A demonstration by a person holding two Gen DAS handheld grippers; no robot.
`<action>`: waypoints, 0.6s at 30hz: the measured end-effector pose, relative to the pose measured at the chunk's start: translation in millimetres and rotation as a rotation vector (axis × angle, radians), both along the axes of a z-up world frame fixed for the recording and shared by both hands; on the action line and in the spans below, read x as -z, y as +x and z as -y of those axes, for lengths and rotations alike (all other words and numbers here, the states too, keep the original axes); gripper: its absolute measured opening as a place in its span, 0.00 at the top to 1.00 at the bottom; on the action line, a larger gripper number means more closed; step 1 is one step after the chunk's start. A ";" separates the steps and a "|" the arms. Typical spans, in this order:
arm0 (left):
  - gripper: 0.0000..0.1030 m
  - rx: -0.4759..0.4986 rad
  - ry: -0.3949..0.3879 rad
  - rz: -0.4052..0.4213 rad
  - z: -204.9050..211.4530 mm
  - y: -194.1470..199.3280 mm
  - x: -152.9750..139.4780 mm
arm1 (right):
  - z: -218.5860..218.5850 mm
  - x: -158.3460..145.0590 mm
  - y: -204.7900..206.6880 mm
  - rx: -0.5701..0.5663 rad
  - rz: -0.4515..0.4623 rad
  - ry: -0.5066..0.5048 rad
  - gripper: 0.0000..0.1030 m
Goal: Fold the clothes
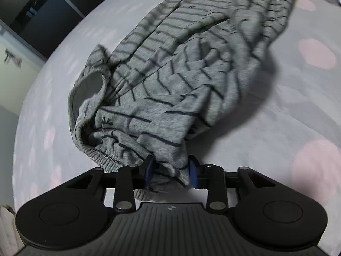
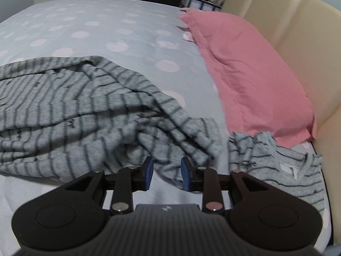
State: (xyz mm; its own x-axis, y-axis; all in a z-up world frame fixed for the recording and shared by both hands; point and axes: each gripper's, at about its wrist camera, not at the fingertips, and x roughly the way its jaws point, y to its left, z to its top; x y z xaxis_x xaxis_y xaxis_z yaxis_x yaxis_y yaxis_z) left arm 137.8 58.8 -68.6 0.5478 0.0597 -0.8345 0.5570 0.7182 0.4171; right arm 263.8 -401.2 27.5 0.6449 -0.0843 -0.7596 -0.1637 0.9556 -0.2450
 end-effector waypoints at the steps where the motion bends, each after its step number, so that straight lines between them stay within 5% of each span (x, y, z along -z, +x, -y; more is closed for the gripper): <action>1: 0.78 -0.002 0.007 -0.002 -1.8 2.9 0.2 | 5.5 2.2 1.3 0.019 0.002 0.001 0.62; 3: 0.95 -0.001 0.029 -0.003 -5.7 6.4 0.0 | 16.3 7.2 4.2 0.054 0.010 -0.003 0.59; 13: 0.98 -0.187 0.068 0.017 -59.9 31.8 -24.0 | 45.0 31.3 40.8 0.047 0.064 -0.037 0.64; 18: 0.98 -0.227 0.029 0.011 -80.2 36.1 -30.4 | 44.7 38.5 70.5 0.018 0.026 -0.081 0.95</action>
State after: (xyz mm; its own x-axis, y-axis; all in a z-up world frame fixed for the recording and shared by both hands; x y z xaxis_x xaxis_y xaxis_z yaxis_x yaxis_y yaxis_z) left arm 173.9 138.9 -38.2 0.5270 0.2062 -0.8245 0.3773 0.8125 0.4444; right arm 334.3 -445.9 -11.0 0.6618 -0.1569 -0.7331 -0.1393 0.9351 -0.3259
